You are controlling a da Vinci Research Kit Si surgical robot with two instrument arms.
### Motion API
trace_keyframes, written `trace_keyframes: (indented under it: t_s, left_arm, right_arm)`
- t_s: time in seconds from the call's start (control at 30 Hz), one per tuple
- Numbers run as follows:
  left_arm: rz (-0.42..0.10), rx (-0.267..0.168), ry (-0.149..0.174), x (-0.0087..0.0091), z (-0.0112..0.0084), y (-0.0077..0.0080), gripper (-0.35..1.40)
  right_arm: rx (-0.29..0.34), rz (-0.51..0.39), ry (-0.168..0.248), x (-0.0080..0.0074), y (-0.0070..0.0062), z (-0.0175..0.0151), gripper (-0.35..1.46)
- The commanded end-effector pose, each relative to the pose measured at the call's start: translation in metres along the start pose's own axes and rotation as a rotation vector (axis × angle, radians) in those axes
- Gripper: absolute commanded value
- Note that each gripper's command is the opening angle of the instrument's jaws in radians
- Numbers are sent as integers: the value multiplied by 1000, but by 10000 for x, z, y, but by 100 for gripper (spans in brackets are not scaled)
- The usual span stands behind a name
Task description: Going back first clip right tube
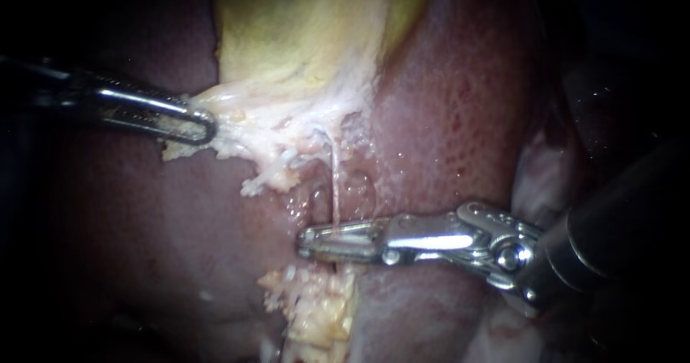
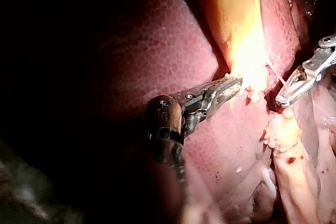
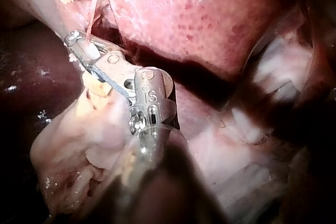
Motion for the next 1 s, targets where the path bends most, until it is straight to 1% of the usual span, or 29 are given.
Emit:
trace_keyframes:
  t_s: [0.03, 0.07, 0.13, 0.17, 0.27, 0.4, 0.57, 0.67, 0.73, 0.8, 0.9, 1.0]
  left_arm:
    - [0, 0, 0, 0, 0, 0, -35]
    - [0, 0, 0, 0, 0, 0, -35]
    - [0, 0, 0, 0, 0, 0, -35]
    - [0, 0, 0, 0, 0, 0, -35]
    - [0, 0, 0, 0, 1, 0, -35]
    - [0, 1, 1, -1, 1, 0, -35]
    - [0, 1, 1, -1, 1, 1, -35]
    - [0, 1, 1, -1, 1, 1, -35]
    - [0, 1, 1, -1, 1, 1, -35]
    - [0, 1, 1, -1, 1, 1, -35]
    - [0, 1, 1, -1, 1, 1, -35]
    - [0, 1, 1, -1, 0, 1, -35]
  right_arm:
    - [3, 0, -2, 0, 0, 0, -35]
    - [12, 0, -9, 0, 1, 1, -35]
    - [17, -2, -13, -2, 2, 3, -15]
    - [17, -3, -13, -4, 3, 5, 1]
    - [16, -13, -14, -9, 7, 11, 24]
    - [18, -61, -17, -14, 16, 19, 40]
    - [9, -126, -13, -20, 31, 20, 44]
    - [-21, -145, 6, -18, 40, 17, 45]
    - [-59, -162, 30, -16, 45, 14, 45]
    - [-74, -166, 38, -14, 49, 11, 47]
    - [-74, -177, 39, -13, 53, 6, 47]
    - [-80, -213, 40, -14, 53, 2, 47]
